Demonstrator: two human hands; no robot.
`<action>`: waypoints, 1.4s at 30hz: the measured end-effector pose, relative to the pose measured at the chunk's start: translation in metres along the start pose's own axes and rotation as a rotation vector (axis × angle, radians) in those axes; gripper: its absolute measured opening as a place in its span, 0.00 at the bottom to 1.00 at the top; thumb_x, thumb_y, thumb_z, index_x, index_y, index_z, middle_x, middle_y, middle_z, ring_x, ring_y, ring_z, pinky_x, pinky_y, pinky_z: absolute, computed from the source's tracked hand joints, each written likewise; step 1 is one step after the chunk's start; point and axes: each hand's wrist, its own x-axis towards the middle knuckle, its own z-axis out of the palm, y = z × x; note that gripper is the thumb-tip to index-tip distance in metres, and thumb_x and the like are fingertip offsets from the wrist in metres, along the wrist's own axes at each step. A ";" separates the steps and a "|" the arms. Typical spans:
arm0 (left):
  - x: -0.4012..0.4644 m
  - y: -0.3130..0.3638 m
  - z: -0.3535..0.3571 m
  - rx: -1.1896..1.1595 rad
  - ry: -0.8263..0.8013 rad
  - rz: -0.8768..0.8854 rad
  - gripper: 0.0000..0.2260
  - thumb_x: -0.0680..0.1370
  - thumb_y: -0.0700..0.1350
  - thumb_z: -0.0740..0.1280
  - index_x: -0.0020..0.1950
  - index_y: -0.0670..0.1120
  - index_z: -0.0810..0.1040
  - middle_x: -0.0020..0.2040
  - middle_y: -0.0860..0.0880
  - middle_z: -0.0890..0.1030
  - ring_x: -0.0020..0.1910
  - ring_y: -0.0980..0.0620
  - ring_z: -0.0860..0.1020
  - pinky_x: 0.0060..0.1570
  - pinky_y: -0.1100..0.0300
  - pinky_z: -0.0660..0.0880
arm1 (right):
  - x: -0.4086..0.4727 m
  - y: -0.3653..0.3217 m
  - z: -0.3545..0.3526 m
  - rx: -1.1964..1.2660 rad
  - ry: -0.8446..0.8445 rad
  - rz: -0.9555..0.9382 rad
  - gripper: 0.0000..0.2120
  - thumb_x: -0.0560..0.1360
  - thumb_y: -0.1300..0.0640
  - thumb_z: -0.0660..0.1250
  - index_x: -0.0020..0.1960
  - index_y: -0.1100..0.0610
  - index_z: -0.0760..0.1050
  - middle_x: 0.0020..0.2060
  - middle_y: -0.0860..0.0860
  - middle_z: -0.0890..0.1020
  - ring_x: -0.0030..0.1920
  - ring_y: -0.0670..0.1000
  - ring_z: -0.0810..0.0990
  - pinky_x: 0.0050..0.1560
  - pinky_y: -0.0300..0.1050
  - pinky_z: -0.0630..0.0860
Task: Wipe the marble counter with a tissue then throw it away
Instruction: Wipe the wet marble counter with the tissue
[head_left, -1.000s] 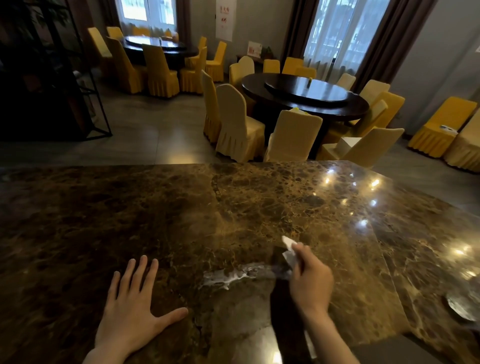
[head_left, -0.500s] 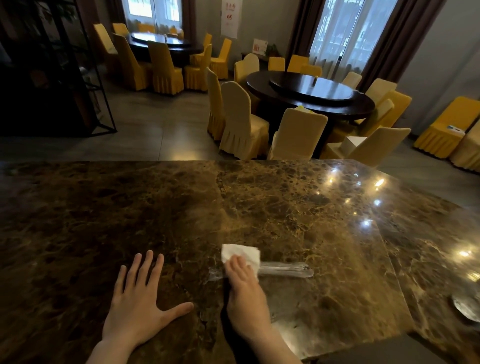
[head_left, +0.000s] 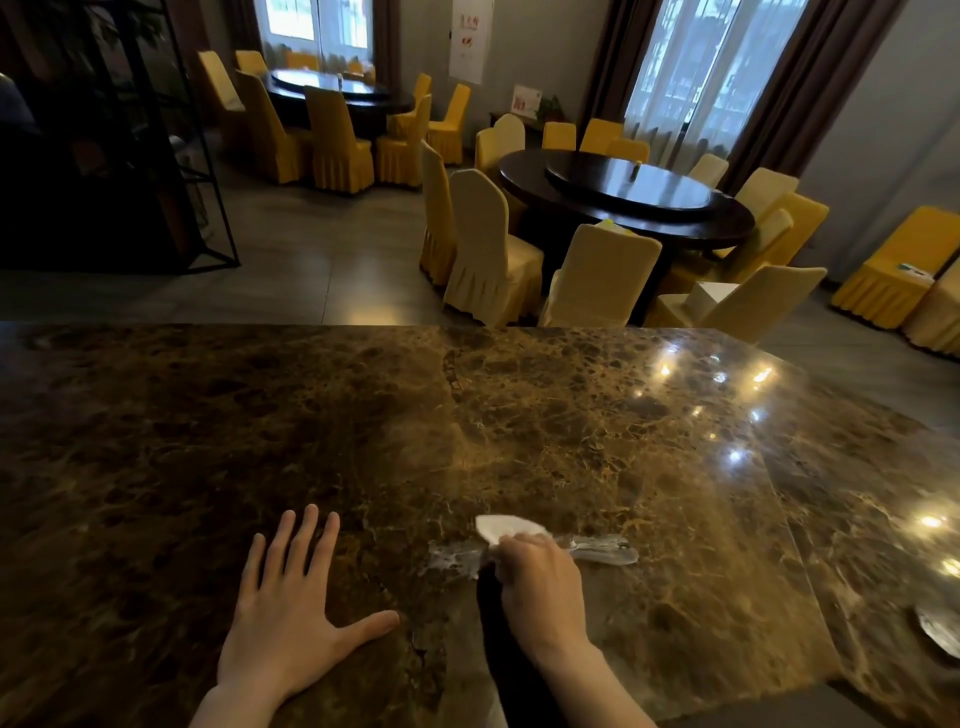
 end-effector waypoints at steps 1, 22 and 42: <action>0.000 0.000 0.000 -0.008 0.006 0.003 0.62 0.57 0.91 0.42 0.80 0.55 0.31 0.82 0.52 0.31 0.79 0.50 0.27 0.81 0.43 0.33 | 0.003 -0.001 -0.005 0.106 -0.002 0.028 0.10 0.74 0.63 0.71 0.50 0.51 0.86 0.44 0.45 0.87 0.47 0.46 0.83 0.42 0.39 0.75; 0.002 0.000 0.000 -0.005 -0.006 -0.002 0.62 0.58 0.91 0.43 0.80 0.55 0.31 0.82 0.53 0.31 0.79 0.50 0.28 0.81 0.43 0.32 | 0.006 0.066 -0.029 -0.051 0.156 0.215 0.08 0.78 0.63 0.70 0.53 0.56 0.86 0.47 0.51 0.85 0.49 0.52 0.75 0.46 0.45 0.70; 0.000 0.003 -0.006 0.031 -0.053 -0.010 0.62 0.56 0.90 0.39 0.79 0.54 0.29 0.82 0.51 0.31 0.80 0.49 0.28 0.82 0.42 0.35 | -0.005 0.018 0.006 0.060 0.140 0.075 0.03 0.75 0.60 0.74 0.47 0.54 0.86 0.43 0.48 0.85 0.44 0.46 0.74 0.42 0.38 0.66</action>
